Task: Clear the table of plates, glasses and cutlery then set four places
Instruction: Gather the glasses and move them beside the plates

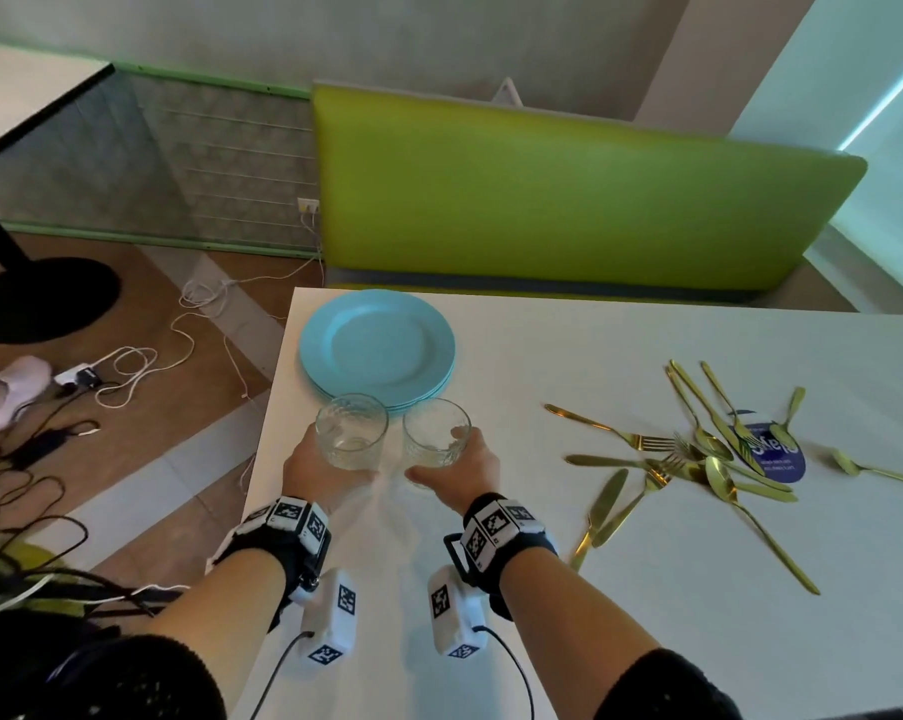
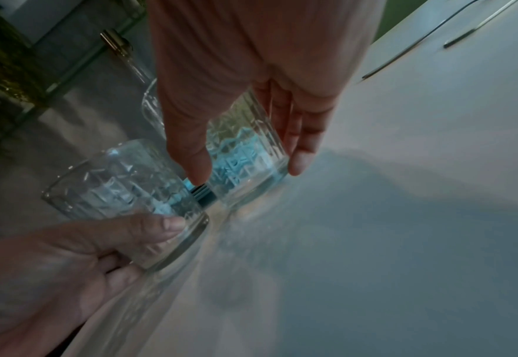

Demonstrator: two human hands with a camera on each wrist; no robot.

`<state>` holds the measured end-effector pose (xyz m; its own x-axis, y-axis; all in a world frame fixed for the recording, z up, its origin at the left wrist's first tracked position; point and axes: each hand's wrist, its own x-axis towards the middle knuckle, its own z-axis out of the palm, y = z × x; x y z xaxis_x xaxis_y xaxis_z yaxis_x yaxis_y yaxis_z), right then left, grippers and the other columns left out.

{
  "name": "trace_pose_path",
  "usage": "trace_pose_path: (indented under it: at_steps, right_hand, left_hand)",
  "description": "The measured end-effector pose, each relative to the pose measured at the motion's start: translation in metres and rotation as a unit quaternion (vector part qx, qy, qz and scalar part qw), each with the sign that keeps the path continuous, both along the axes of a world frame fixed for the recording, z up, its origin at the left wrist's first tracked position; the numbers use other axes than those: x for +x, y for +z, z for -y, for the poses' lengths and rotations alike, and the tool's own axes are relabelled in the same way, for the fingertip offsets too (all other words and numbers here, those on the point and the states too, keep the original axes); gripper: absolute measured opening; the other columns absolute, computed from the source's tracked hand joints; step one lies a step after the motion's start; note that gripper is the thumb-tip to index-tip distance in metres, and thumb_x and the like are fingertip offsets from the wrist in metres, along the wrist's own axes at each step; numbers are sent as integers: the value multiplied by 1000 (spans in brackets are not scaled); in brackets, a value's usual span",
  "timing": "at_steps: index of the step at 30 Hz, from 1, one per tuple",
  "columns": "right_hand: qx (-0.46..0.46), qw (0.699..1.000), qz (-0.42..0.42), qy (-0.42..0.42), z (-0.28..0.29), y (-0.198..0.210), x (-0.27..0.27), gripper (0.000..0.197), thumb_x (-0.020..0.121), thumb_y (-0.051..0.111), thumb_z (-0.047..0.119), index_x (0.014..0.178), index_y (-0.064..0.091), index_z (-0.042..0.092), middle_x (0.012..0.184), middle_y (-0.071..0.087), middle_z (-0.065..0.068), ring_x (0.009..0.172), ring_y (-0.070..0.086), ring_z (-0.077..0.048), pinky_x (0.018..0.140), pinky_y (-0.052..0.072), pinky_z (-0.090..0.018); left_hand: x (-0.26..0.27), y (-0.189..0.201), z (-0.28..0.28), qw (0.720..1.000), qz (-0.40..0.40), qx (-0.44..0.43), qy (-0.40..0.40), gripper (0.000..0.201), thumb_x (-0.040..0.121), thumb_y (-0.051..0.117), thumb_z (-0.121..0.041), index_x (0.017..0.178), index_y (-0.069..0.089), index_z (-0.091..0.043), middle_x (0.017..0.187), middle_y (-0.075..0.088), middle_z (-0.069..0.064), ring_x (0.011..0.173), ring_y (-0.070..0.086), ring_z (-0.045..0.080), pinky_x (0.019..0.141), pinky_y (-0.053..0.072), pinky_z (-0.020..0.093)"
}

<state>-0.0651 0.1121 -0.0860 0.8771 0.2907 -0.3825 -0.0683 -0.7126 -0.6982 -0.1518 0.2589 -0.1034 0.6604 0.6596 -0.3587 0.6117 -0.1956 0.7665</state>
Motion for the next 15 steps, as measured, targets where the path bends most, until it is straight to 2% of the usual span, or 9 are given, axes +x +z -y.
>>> trace_pose_path:
  at_steps: [3, 6, 8, 12, 15]
  right_hand:
    - [8, 1000, 3, 8, -14, -4, 4, 79, 63, 84, 30, 129, 44, 15, 127, 56, -3, 117, 53, -18, 91, 42, -21]
    - [10, 1000, 7, 15, -21, -5, 6, 78, 63, 83, 29, 129, 43, 15, 127, 55, -2, 117, 53, -18, 89, 42, -20]
    - [6, 1000, 13, 21, -26, -5, 8, 78, 64, 83, 28, 130, 42, 16, 129, 55, -2, 118, 52, -19, 93, 42, -22]
    - [4, 999, 20, 30, -33, -6, 13, 77, 66, 81, 24, 131, 42, 16, 129, 55, -2, 119, 52, -20, 94, 42, -24]
    - [9, 999, 20, 27, -37, -6, 16, 75, 67, 80, 23, 131, 42, 17, 128, 56, -3, 117, 53, -20, 92, 42, -23]
  left_hand:
    - [3, -3, -7, 1000, -16, 17, 0, 77, 50, 71, -34, 121, 52, -15, 119, 60, 9, 116, 56, 31, 95, 43, 31]
    - [4, -3, -10, 1000, -8, 10, 13, 68, 60, 79, -17, 122, 52, -15, 122, 60, 9, 118, 55, 29, 97, 40, 30]
    - [6, -3, -13, 1000, 2, 0, 24, 65, 63, 79, -10, 122, 52, -16, 124, 60, 9, 119, 54, 29, 99, 40, 31]
    - [10, -2, -16, 999, 21, -3, 35, 64, 63, 81, -11, 121, 54, -17, 124, 61, 7, 119, 55, 28, 100, 41, 32]
    - [12, -2, -18, 999, 23, -16, 42, 69, 58, 83, -18, 120, 54, -18, 123, 62, 7, 117, 57, 28, 100, 43, 33]
